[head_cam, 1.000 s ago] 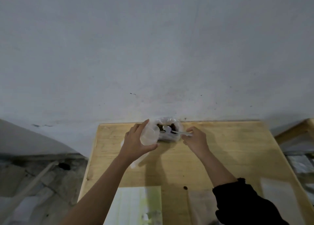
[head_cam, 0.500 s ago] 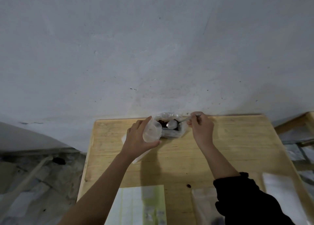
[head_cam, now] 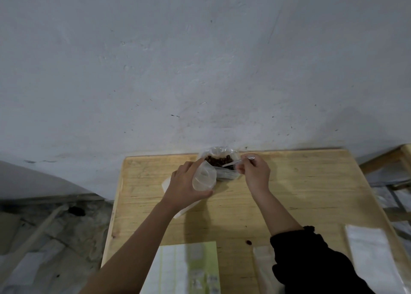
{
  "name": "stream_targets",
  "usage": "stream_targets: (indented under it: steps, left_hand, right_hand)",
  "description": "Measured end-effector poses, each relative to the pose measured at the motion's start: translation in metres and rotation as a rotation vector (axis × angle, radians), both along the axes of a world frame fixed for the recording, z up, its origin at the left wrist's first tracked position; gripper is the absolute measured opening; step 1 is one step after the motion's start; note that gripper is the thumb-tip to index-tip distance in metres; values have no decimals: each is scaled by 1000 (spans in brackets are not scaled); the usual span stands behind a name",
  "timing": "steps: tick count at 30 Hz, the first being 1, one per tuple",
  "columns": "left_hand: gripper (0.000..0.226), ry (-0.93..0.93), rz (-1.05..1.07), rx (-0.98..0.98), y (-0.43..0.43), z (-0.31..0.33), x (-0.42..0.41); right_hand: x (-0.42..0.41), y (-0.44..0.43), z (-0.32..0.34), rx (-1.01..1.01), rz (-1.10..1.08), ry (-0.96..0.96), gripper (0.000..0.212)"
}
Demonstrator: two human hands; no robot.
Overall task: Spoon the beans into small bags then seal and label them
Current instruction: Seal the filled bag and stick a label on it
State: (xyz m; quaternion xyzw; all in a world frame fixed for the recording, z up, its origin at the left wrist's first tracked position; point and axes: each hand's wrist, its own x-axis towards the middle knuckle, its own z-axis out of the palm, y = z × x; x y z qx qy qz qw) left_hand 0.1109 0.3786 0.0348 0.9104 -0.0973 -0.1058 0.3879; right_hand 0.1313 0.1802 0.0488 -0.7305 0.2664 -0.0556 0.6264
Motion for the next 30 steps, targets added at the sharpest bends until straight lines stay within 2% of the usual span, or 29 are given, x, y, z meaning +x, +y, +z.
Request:
stream_targets:
  steps: [4,8,14,21,24,30]
  left_hand:
    - [99,51,-20,15,-2,-1,0]
    - [100,48,-12,41,-3,-3,2]
    - [105,48,2,94,-9,-1,4]
    - [107,26,15,140,-14,0,3]
    - [100,16,13,155,-14,0,2]
    - [101,21,13,133,-11,-2,0]
  right_hand:
    - [3,-4,4,120,-97,48,9]
    - [3,-21,10,218,-188,46,7]
    - [-1,-40,29,251,-211,-31,17]
    - [-17,-29,53,120,115,-171,12]
    - [-17,-27,53,73,70,-211,15]
    - [-14,-27,39,-25,-74,-207,9]
